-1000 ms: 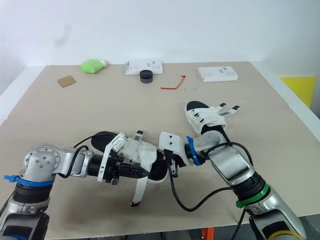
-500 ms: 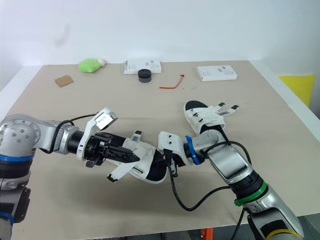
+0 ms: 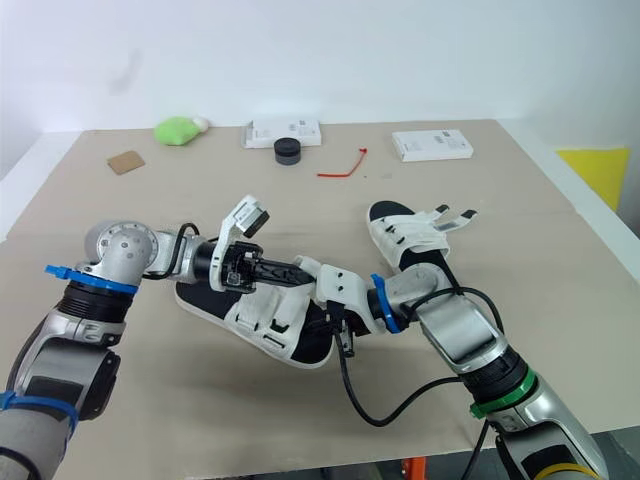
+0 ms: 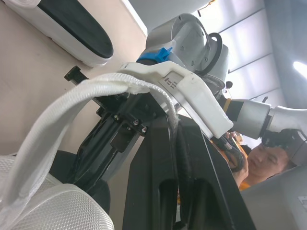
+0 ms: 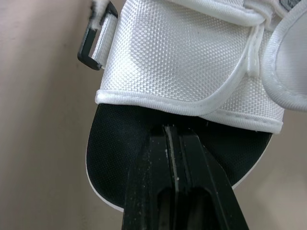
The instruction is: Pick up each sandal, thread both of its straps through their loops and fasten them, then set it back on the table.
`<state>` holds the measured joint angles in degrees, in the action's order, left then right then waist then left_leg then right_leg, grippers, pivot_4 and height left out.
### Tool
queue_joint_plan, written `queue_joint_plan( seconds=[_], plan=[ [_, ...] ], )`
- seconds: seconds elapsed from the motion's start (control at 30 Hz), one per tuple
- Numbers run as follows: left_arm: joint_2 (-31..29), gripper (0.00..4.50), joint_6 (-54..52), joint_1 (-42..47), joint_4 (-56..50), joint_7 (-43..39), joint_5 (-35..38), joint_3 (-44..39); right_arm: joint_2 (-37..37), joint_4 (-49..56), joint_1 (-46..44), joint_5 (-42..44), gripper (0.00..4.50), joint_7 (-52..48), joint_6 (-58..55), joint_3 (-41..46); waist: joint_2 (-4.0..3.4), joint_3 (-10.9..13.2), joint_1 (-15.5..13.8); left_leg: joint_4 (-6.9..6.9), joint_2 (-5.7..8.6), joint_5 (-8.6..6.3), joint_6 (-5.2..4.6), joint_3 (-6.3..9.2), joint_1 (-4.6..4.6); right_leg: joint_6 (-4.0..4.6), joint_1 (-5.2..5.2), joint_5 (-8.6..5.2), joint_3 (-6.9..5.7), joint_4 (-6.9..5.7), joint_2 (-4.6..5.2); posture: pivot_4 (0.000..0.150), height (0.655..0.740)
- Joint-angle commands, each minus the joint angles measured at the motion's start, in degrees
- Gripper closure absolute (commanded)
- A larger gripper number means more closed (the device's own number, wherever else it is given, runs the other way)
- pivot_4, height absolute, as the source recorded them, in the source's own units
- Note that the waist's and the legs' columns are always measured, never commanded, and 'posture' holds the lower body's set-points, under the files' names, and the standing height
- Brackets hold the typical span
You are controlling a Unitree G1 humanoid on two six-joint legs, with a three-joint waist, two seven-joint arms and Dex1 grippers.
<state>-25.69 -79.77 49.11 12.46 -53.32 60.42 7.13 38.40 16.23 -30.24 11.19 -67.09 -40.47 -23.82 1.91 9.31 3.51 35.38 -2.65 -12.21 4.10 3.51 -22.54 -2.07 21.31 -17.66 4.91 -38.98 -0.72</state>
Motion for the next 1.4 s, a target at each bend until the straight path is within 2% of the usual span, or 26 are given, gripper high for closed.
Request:
queue_joint_plan(
  seconds=[0.03,0.6,0.87,1.13,1.4],
  plan=[
    [0.9,4.35,-0.7,-0.6,-1.8,-0.6,-1.0,-0.3,0.4,-1.6,2.6,-1.6,4.50,0.7,-2.8,-4.7,0.00,0.0,0.0,0.01,0.00,0.00,0.00,0.00,0.00,0.00,-0.01,0.00,-0.01,0.00,0.00,0.150,0.7400],
    [0.0,4.35,-0.2,-4.8,-3.1,-2.6,-4.4,-1.0,1.1,-1.0,2.8,-1.4,4.50,0.8,-2.7,-4.8,0.00,0.0,0.1,0.00,-0.01,0.00,0.00,0.02,0.01,-0.01,0.00,0.01,-0.02,0.00,-0.01,0.150,0.7400],
    [4.0,4.35,-3.5,2.0,5.8,0.6,-2.4,-9.9,1.2,-1.3,2.4,-1.6,4.50,0.5,-2.5,-5.1,0.05,0.0,0.0,0.03,0.00,0.00,0.00,0.04,-0.01,-0.01,0.00,0.01,-0.06,0.00,-0.01,0.150,0.7400],
    [1.3,4.35,-3.0,-1.7,3.1,-3.3,-5.6,-5.3,1.4,-1.4,2.4,-1.6,4.50,0.5,-2.4,-5.0,-0.02,0.0,0.1,-0.03,0.00,0.00,0.01,0.04,0.00,-0.05,0.00,-0.02,-0.04,0.00,-0.01,0.150,0.7400],
    [3.1,4.35,-3.0,-3.3,2.5,-3.2,-6.3,-5.2,1.7,-1.1,2.6,-1.4,4.50,0.5,-2.7,-4.8,-0.01,0.0,0.1,0.00,0.01,0.00,0.02,0.05,0.00,-0.04,-0.01,-0.01,-0.05,0.00,0.01,0.150,0.7400]
  ],
)
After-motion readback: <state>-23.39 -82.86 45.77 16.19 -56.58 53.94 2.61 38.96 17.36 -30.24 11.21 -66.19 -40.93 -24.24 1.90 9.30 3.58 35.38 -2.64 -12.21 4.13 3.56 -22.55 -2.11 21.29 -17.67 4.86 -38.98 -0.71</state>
